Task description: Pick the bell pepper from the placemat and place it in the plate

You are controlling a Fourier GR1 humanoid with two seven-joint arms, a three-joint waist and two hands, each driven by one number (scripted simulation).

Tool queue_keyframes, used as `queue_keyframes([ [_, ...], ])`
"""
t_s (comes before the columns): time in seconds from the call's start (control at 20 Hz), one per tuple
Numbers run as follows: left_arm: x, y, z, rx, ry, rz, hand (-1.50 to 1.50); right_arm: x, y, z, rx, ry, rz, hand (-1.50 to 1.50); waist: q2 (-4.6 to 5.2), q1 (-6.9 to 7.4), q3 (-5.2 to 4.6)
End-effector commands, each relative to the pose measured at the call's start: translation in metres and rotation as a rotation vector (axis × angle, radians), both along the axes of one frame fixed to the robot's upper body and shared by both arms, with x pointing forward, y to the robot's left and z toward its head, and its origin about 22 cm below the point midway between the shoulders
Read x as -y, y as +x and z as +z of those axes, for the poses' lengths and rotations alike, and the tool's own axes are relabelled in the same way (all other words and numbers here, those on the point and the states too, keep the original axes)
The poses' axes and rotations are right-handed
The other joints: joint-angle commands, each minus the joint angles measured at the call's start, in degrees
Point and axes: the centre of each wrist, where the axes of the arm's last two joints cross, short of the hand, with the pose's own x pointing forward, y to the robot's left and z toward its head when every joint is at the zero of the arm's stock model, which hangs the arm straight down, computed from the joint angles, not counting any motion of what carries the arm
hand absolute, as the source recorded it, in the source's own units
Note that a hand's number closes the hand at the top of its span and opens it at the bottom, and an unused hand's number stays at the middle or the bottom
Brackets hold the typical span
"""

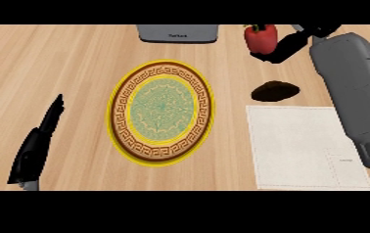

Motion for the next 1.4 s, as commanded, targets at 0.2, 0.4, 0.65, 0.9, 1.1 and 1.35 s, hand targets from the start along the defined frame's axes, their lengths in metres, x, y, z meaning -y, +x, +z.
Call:
queue_keyframes([
  [0.2, -0.018, 0.003, 0.004, -0.004, -0.005, 0.012, 0.0, -0.101, -0.016, 0.004, -0.098, 0.019, 0.114, 1.5, -0.2, -0.84, -0.04],
  [0.4, -0.012, 0.013, 0.007, 0.008, 0.014, 0.014, 0.0, -0.125, -0.021, 0.018, -0.149, -0.007, 0.116, 1.5, -0.18, -1.07, -0.03],
  [0.65, -0.006, -0.005, -0.009, -0.018, 0.006, 0.011, 0.0, -0.197, -0.046, -0.009, -0.19, -0.122, 0.134, 1.5, -0.19, -0.32, -0.04],
  [0.9, -0.002, -0.005, 0.003, 0.003, 0.012, -0.005, 0.0, -0.22, -0.056, -0.035, -0.238, -0.207, 0.124, 1.5, -0.08, 0.38, -0.03],
  [1.1, 0.006, 0.003, 0.002, 0.006, 0.014, -0.012, 0.0, -0.219, -0.055, -0.082, -0.286, -0.23, 0.14, 1.5, 0.23, 0.82, -0.02],
  [1.35, 0.003, -0.001, 0.001, 0.006, 0.007, -0.03, 0.0, -0.22, -0.058, -0.099, -0.46, -0.143, 0.0, -1.5, 0.32, 1.91, -0.04],
])
